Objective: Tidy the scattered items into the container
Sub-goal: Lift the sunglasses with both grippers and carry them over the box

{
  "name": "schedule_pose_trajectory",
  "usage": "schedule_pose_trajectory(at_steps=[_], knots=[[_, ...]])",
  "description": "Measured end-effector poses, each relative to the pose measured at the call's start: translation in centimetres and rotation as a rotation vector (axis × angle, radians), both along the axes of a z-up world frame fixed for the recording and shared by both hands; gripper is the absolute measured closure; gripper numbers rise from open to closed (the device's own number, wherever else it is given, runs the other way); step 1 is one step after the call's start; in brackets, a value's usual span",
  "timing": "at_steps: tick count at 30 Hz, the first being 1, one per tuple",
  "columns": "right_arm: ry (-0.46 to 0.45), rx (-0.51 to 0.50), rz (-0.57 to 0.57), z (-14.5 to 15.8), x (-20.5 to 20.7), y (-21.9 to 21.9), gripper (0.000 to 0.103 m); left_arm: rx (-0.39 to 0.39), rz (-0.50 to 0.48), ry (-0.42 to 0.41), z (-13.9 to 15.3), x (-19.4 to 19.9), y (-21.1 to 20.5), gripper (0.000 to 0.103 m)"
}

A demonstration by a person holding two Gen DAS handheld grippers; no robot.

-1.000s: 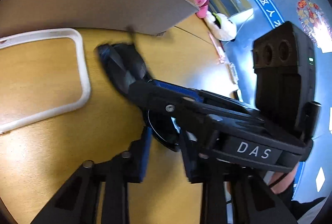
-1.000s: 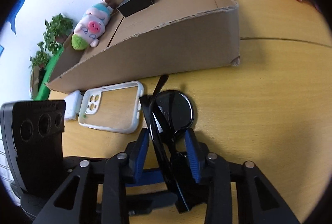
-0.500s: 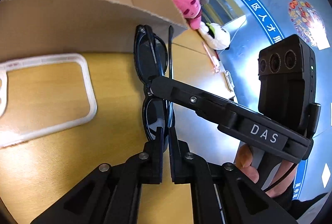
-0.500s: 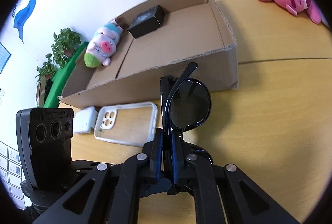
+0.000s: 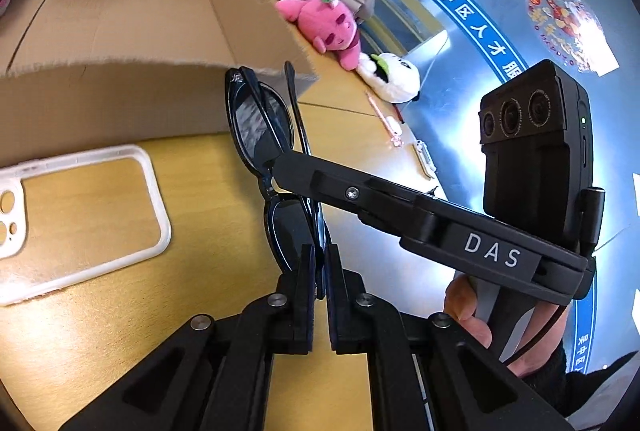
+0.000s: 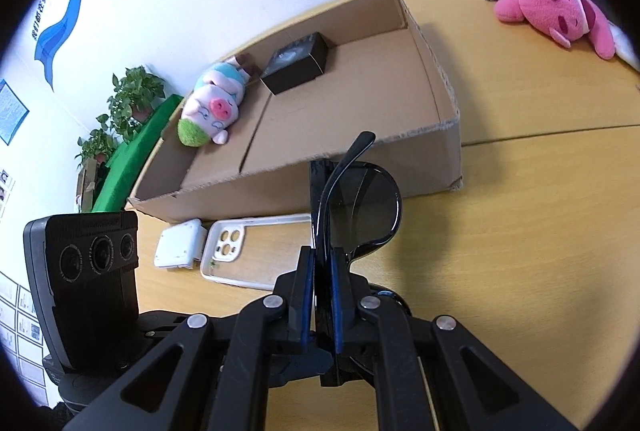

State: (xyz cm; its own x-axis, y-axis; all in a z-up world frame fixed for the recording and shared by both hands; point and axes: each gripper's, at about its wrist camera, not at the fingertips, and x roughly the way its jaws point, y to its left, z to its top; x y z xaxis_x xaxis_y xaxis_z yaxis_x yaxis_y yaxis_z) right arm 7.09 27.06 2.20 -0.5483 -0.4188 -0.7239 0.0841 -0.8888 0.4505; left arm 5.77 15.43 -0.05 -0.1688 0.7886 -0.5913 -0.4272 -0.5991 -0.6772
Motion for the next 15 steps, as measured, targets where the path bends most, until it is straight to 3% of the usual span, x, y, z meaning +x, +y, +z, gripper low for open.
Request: schedule_pose_trajectory(at_steps=[15], knots=[[0.141, -0.025, 0.034, 6.2, -1.1, -0.9, 0.096, 0.027, 0.019, 0.113, 6.3, -1.3, -1.4, 0.099]])
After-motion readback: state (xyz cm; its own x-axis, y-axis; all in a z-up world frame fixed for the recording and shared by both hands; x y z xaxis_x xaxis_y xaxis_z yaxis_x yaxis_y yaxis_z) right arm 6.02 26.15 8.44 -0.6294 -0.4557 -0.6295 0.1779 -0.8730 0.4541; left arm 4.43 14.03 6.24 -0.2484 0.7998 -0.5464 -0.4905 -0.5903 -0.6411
